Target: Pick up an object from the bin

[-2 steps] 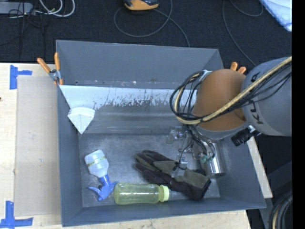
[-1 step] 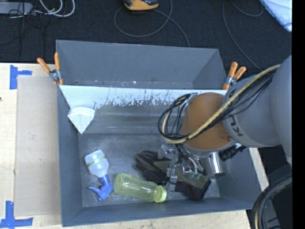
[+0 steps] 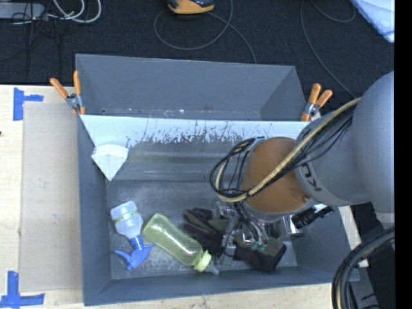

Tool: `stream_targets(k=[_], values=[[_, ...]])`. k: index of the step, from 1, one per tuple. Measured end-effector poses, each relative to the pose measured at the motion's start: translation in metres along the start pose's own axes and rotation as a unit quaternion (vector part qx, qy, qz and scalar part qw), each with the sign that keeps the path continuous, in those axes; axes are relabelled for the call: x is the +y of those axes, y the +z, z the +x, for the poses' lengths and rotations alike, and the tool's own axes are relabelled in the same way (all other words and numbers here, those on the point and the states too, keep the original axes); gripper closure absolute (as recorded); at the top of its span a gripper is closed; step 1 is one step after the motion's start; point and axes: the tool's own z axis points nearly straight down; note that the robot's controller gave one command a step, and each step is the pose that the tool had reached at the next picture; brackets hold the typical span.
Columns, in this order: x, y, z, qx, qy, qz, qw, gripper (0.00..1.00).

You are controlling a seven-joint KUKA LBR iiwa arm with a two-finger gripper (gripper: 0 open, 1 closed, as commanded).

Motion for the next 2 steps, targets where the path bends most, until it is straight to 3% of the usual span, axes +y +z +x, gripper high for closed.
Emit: stream_targets(k=[1,2], values=[[0.0166,-0.0123,0.0300,-0.0037,-0.024,0.001,0.9997,0.00],[0.0078,-0.0114,0.0330,-0.0008,0.040,0.000,0.9992,1.00]])
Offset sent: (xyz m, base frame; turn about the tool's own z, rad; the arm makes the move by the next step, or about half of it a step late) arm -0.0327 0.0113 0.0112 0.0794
